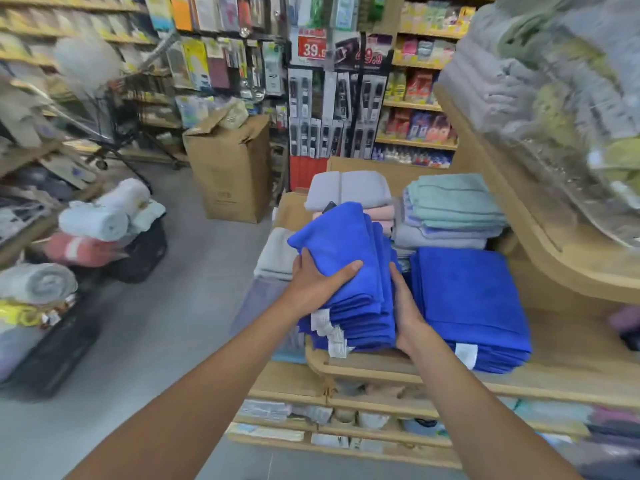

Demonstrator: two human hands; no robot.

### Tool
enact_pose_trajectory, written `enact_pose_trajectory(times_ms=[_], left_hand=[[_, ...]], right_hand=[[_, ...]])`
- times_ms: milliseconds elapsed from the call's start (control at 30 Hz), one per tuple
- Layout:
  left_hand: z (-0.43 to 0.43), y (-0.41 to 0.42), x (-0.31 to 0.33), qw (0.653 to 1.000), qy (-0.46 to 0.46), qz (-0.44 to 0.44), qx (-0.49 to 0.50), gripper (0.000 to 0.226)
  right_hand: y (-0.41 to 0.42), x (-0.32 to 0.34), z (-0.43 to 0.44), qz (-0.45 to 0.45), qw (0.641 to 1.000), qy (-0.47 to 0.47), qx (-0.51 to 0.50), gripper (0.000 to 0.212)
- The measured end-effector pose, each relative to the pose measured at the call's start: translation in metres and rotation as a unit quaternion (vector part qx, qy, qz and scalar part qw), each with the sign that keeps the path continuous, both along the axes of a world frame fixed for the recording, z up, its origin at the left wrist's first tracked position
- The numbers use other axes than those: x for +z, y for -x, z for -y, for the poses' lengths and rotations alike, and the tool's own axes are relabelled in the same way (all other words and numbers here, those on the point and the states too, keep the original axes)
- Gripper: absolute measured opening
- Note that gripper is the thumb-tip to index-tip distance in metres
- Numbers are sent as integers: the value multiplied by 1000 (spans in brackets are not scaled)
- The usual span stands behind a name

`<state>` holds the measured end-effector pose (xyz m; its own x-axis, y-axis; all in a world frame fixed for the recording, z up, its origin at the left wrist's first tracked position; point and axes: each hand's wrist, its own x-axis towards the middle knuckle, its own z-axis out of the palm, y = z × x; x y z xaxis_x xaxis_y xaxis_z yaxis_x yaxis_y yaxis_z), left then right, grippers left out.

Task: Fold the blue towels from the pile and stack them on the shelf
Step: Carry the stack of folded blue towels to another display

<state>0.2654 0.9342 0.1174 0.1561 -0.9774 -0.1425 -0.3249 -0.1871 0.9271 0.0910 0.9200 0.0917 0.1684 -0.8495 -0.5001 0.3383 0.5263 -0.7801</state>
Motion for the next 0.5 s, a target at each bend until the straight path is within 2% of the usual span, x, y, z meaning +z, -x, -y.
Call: enact_pose_trajectory(times_ms=[100, 200, 333, 433, 500], left_hand=[[5, 0, -3, 998, -45, 25, 25, 131], [9, 1, -7, 996, -68, 58, 29, 139], [12, 3, -12, 992, -88, 86, 35, 149], [13, 13, -14, 989, -82, 123, 25, 150], [13, 23, -13, 984, -83, 156, 17, 152]], right_hand=[[-3, -2, 5, -76, 997, -12, -4, 67], [-2, 1, 4, -151, 988, -7, -5, 59], [-2, 34, 7, -247, 960, 124, -47, 19], [4, 67, 14, -258, 937, 236, 5, 32], [25, 76, 17, -320, 891, 315, 71, 41]])
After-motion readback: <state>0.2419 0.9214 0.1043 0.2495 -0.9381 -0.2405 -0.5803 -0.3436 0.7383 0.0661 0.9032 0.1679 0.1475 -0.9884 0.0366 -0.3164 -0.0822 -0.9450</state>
